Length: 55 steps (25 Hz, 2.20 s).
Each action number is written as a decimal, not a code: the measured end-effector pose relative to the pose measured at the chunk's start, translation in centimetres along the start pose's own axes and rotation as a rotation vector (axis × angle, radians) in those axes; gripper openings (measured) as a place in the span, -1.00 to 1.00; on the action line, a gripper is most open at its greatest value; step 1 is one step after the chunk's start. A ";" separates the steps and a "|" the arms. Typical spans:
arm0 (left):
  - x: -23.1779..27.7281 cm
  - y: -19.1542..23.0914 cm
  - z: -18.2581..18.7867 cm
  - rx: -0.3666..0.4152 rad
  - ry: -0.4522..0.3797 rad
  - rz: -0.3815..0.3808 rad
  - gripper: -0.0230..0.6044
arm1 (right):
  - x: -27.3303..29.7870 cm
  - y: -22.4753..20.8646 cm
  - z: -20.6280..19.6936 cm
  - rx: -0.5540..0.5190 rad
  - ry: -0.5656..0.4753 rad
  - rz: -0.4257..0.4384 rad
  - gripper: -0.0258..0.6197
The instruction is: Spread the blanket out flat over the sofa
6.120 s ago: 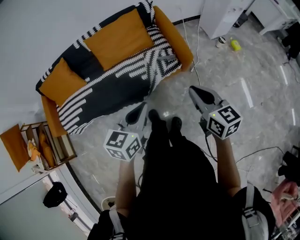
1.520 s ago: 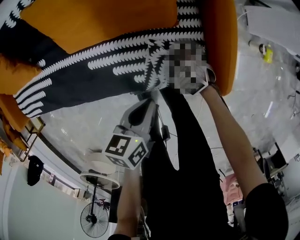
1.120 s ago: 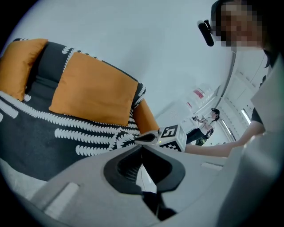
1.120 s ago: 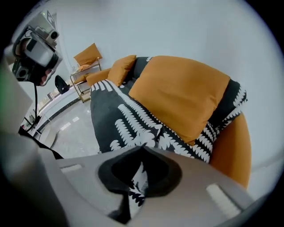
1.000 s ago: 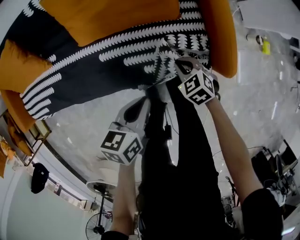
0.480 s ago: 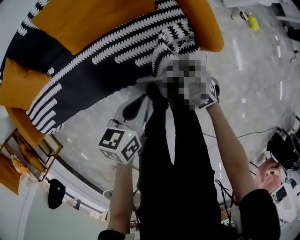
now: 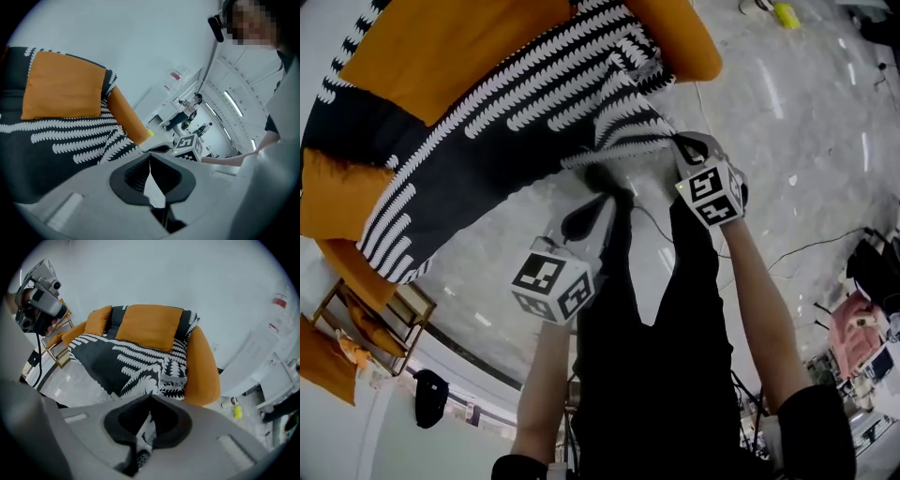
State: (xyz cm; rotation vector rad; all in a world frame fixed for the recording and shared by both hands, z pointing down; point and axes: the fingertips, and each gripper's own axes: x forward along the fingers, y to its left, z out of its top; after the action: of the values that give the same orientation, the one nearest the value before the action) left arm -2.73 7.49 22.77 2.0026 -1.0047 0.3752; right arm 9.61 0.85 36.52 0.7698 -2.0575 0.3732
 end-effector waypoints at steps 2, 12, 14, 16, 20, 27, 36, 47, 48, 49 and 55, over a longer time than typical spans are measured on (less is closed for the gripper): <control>0.9 -0.2 0.0 0.004 -0.007 0.001 -0.89 | 0.0 -0.9 -0.9 0.010 0.002 -0.012 -0.87; 2.0 -2.1 -1.7 -0.001 -0.092 0.129 -0.89 | 0.4 -0.3 -5.4 -0.053 -0.018 0.072 -0.87; 0.7 -2.9 -1.4 -0.009 -0.105 0.150 -0.89 | -0.8 0.2 -5.3 -0.071 0.000 0.090 -0.87; -0.9 -3.1 -0.2 -0.040 -0.132 0.181 -0.89 | -1.7 0.4 -4.0 -0.093 0.020 0.111 -0.87; -2.1 -2.4 2.5 -0.161 -0.185 0.213 -0.89 | -1.9 0.3 -1.8 -0.154 0.095 0.183 -0.87; -1.2 -1.4 2.3 -0.212 -0.146 0.176 -0.89 | -0.5 1.1 -4.1 -0.167 0.218 0.218 -0.88; -1.6 -1.0 -2.4 -0.153 -0.216 0.153 -0.89 | 2.1 1.8 -9.2 -0.242 0.269 0.132 -0.88; 7.8 9.9 -10.7 -0.025 -0.170 0.106 -0.89 | 13.8 2.3 -16.7 -0.193 0.229 0.089 -0.88; 8.5 10.4 -11.2 -0.016 -0.177 0.102 -0.89 | 14.5 2.3 -17.3 -0.186 0.219 0.085 -0.88; 9.2 10.8 -11.7 -0.005 -0.183 0.102 -0.89 | 14.9 2.3 -17.9 -0.180 0.208 0.081 -0.88; 13.9 14.3 -12.1 0.132 -0.231 0.072 -0.89 | 20.7 0.5 -19.7 -0.107 0.105 0.026 -0.88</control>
State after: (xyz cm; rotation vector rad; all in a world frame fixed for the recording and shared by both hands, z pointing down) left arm -3.68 5.30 45.98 2.1690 -1.2247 0.2582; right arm 13.23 3.62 64.78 0.6459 -1.9735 0.3089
